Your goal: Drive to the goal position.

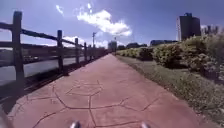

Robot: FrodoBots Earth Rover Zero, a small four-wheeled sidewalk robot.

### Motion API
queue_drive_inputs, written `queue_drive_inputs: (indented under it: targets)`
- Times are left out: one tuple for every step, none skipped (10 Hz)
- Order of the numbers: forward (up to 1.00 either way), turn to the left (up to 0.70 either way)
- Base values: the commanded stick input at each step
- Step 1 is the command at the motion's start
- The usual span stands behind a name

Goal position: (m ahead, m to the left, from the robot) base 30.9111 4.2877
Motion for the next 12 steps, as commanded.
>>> queue_drive_inputs:
  targets:
    - [0.85,0.00]
    - [0.85,0.00]
    - [0.85,0.00]
    - [0.85,0.00]
    - [0.85,-0.06]
    - [0.85,-0.34]
    - [0.85,-0.25]
    - [0.85,0.00]
    - [0.85,0.00]
    - [0.85,0.00]
    - [0.85,0.00]
    - [0.85,0.00]
